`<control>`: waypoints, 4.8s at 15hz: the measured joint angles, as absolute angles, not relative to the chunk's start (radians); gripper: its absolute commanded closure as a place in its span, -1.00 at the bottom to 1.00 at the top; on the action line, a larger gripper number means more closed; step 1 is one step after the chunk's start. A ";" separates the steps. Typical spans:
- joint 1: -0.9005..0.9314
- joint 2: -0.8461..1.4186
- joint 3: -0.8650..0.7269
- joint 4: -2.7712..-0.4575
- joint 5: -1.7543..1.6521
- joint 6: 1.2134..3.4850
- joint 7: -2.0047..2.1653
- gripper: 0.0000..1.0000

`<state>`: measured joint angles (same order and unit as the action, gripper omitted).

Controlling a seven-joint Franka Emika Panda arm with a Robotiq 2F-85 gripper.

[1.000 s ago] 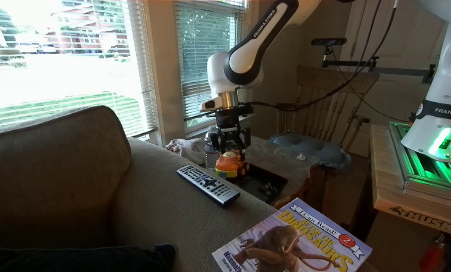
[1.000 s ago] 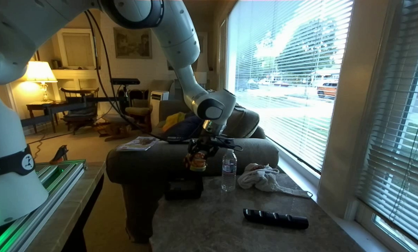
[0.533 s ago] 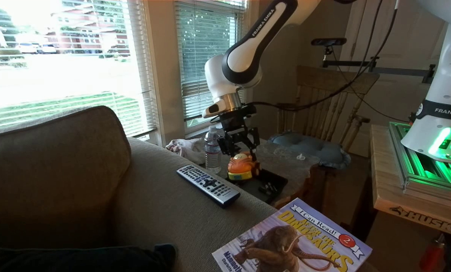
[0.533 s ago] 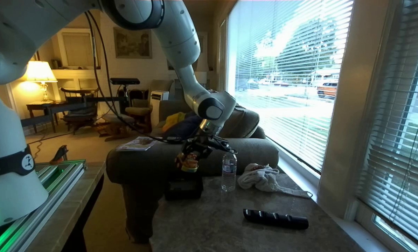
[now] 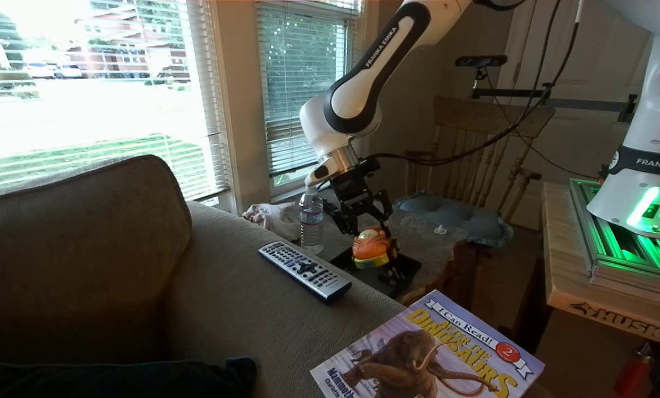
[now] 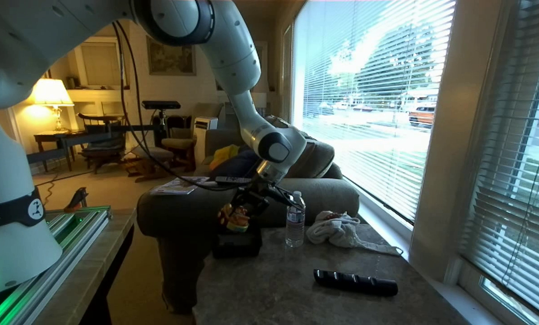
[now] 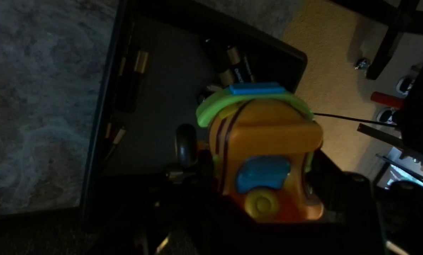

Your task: Put the orange car in the black box.

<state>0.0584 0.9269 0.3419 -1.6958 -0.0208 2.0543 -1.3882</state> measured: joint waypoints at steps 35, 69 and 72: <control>0.148 1.016 0.275 -1.588 -0.053 2.138 -1.385 -1.00; 0.252 0.522 0.209 -1.767 -0.256 2.166 -0.834 -1.00; 0.252 0.522 0.209 -1.767 -0.256 2.166 -0.834 -1.00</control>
<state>0.2518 0.5223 0.2092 -1.7674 -0.2557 2.1657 -0.8341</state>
